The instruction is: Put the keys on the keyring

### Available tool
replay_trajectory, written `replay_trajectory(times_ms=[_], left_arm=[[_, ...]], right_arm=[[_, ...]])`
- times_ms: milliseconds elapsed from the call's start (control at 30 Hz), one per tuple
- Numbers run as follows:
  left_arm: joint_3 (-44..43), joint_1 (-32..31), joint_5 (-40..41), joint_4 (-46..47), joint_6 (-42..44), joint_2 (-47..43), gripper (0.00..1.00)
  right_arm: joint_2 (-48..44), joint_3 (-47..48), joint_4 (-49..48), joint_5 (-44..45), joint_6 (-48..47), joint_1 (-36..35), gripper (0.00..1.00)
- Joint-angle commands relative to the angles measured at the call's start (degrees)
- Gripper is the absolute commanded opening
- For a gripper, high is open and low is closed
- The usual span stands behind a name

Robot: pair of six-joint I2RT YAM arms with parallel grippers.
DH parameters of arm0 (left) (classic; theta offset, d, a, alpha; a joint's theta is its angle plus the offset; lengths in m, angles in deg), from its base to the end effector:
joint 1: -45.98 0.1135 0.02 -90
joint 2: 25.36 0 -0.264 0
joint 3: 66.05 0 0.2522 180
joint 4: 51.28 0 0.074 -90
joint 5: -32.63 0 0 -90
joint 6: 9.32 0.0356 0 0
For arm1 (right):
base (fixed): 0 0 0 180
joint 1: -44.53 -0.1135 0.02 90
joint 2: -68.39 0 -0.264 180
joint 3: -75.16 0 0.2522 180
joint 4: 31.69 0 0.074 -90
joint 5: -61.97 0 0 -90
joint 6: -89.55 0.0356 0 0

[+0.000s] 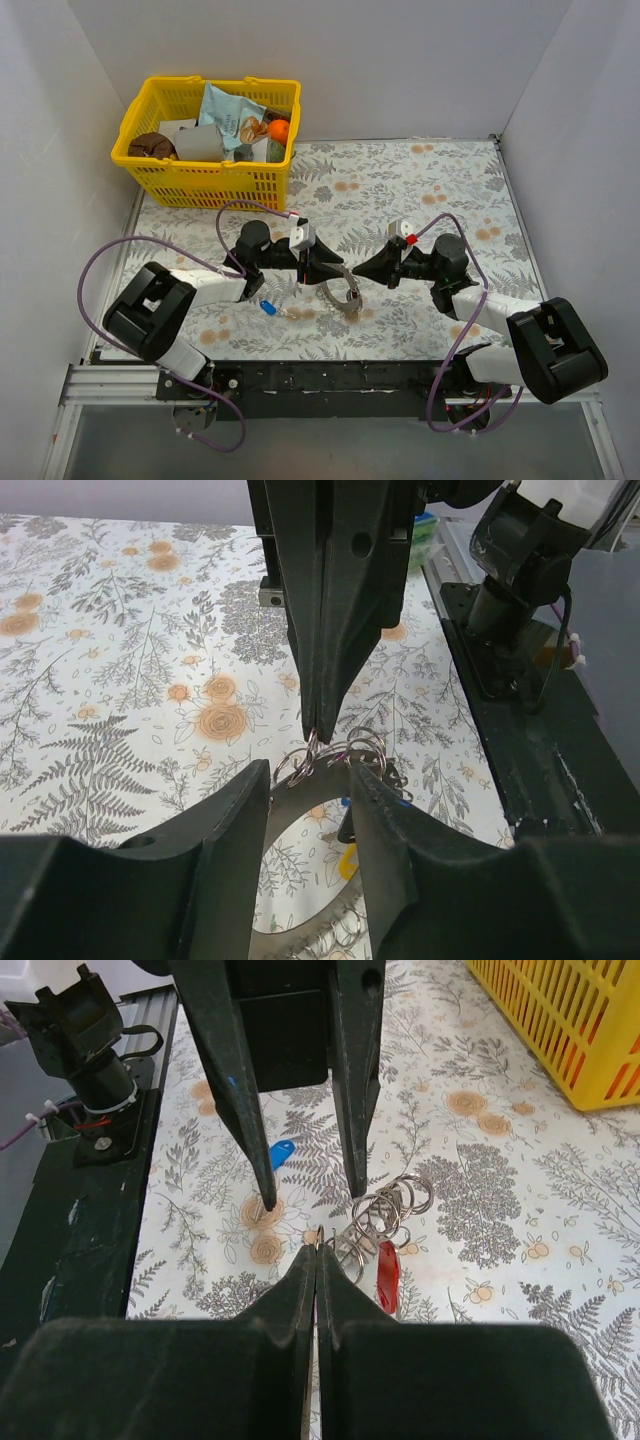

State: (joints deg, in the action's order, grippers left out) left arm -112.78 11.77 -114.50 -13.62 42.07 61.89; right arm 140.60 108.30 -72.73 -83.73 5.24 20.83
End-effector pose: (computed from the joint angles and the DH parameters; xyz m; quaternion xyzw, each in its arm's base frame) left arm 0.2249 -0.1890 0.2087 0.3049 0.6485 -0.6381 0.2815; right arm 0.1980 0.1190 0.2092 -0.4280 0.5542 0.4753 0.5327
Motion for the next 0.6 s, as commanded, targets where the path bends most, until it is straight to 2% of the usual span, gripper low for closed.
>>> replay_trajectory(times_ms=[0,200,567], left_arm=[[-3.06,0.12,-1.94,0.70,-0.24,1.43,0.36],[-3.85,0.03,-2.20,0.97,-0.85,2.49,0.35],[-6.31,-1.73,-1.33,-3.95,2.31,3.81,0.35]], right_arm=[[-1.19,0.05,-7.33,-1.51,1.25,-0.03,0.01],[-0.66,0.05,-7.42,-1.95,1.69,-0.03,0.01],[-0.22,0.14,-7.42,-1.87,1.95,-0.11,0.01]])
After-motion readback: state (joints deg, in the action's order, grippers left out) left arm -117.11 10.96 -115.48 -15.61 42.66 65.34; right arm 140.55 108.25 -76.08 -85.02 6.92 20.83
